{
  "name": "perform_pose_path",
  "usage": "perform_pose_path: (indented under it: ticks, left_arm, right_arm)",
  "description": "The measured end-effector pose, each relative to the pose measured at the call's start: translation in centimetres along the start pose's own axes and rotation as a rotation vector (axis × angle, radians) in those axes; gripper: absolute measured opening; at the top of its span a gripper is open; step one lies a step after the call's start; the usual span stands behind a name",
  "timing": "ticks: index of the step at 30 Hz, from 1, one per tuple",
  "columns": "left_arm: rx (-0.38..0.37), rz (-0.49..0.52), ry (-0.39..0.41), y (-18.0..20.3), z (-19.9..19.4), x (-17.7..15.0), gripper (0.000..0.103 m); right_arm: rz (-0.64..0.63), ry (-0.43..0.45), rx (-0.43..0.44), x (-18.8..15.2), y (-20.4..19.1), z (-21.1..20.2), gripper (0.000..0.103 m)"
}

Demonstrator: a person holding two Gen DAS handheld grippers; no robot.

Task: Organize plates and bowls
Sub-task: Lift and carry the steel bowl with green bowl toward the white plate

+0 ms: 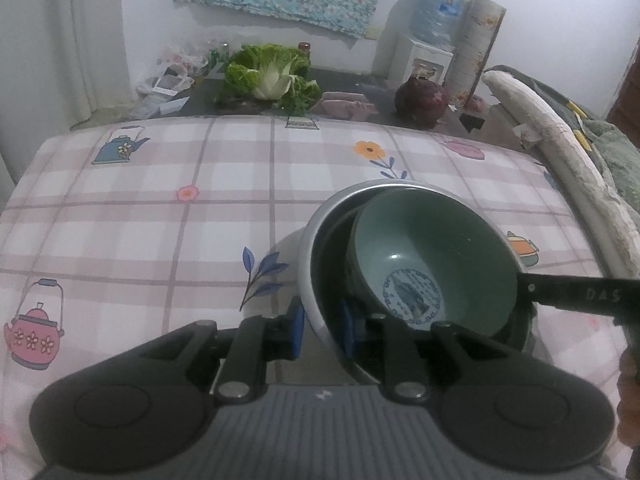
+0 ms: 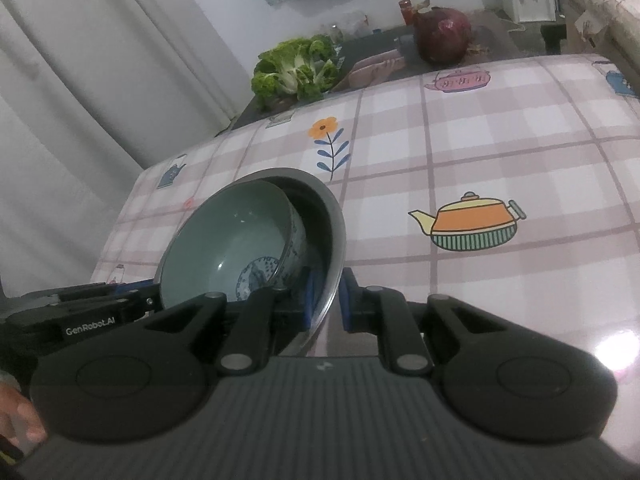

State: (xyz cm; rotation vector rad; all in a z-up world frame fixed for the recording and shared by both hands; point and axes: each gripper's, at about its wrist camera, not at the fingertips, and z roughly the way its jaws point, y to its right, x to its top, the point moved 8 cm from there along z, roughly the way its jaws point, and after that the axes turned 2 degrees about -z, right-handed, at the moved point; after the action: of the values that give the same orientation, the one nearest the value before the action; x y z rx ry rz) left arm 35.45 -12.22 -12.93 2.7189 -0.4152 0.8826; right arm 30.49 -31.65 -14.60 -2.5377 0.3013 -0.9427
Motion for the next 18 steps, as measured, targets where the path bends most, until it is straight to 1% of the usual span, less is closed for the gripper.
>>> perform_pose_path:
  ticks: [6,18]
  left_arm:
    - [0.003,0.004,-0.005,0.1,0.8,-0.3,0.018]
    - [0.011,-0.016,0.023,0.1,0.7,-0.5,0.017]
  right_arm:
    - [0.005,0.01,-0.007,0.0,0.0,0.7,0.012]
    - [-0.003,0.025,-0.029,0.1,-0.1,1.6,0.012]
